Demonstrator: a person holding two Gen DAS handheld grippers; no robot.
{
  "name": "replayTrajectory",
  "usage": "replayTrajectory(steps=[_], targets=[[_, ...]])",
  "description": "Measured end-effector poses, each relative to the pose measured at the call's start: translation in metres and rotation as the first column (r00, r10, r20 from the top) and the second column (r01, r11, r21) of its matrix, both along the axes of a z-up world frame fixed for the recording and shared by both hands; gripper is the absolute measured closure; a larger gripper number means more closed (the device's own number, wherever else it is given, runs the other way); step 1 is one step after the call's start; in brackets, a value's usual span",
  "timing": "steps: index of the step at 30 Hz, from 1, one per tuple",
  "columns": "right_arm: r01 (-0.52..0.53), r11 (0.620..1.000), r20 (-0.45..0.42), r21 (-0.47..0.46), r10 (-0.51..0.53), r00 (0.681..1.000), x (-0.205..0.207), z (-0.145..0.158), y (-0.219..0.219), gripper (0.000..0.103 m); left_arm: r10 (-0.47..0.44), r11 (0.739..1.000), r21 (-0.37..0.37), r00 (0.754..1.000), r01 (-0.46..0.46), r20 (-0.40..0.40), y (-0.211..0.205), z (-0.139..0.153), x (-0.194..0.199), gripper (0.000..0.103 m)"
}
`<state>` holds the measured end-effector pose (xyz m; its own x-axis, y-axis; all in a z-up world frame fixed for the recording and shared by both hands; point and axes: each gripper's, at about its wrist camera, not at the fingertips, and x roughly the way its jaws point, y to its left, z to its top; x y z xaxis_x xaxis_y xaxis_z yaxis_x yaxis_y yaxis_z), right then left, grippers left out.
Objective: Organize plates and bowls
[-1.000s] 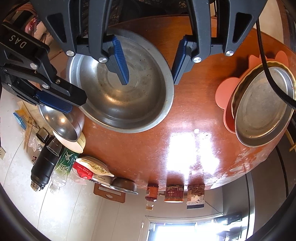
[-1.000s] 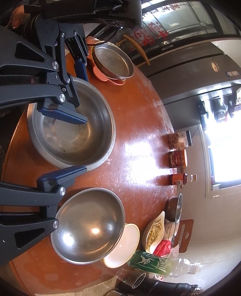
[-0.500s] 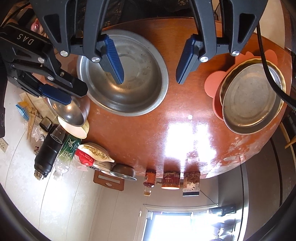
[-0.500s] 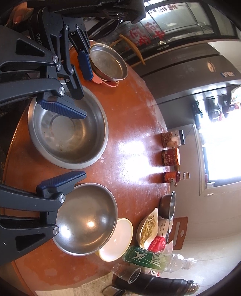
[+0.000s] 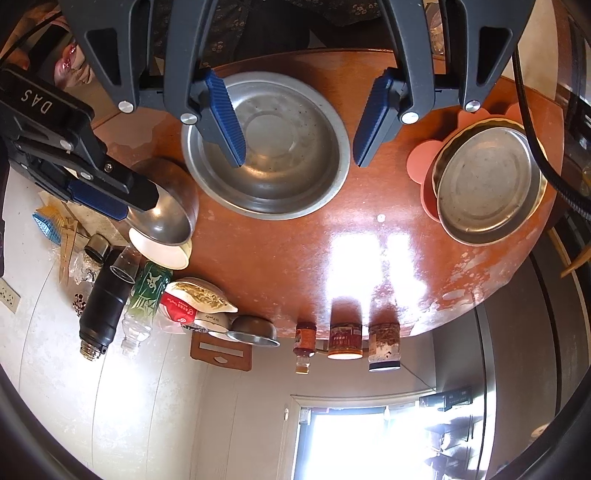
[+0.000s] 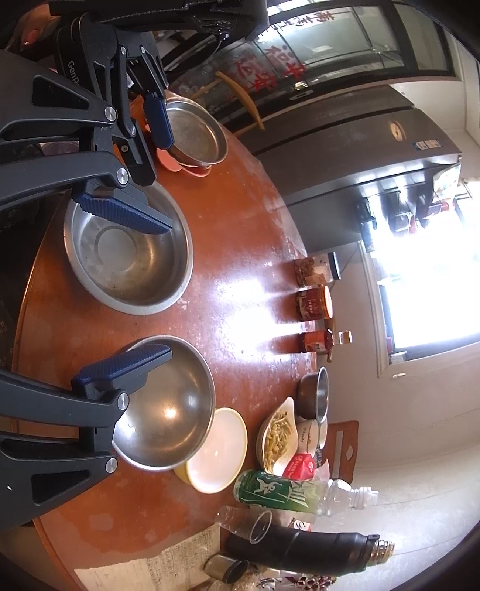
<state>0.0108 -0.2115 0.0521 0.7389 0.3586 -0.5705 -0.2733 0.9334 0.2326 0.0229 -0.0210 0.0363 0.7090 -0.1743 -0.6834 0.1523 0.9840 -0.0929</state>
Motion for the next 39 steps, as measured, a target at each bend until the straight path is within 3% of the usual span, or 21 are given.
replayTrajectory(steps=[2,17,28,39], targets=[[0.008,1.0,0.009,0.001,-0.008,1.0,-0.004,0.003,-0.005,0.034,-0.007,1.0,0.001,1.0,0.007,0.003,-0.004,0.003,-0.002,0.043],[0.128,0.991,0.044,0.036,-0.129,0.991,-0.027,0.015,-0.067,0.029,-0.079,0.997,-0.007,0.997,0.079,0.01,-0.046,0.02,0.001,0.042],[0.224,0.972,0.001,0.072,-0.224,0.974,-0.029,0.002,-0.119,0.029,-0.163,0.987,0.001,0.986,0.163,-0.034,-0.094,0.019,0.025,0.042],[0.247,0.963,-0.065,0.105,-0.241,0.968,-0.013,-0.021,-0.141,0.029,-0.206,0.978,0.019,0.977,0.207,-0.062,-0.126,0.012,0.055,0.042]])
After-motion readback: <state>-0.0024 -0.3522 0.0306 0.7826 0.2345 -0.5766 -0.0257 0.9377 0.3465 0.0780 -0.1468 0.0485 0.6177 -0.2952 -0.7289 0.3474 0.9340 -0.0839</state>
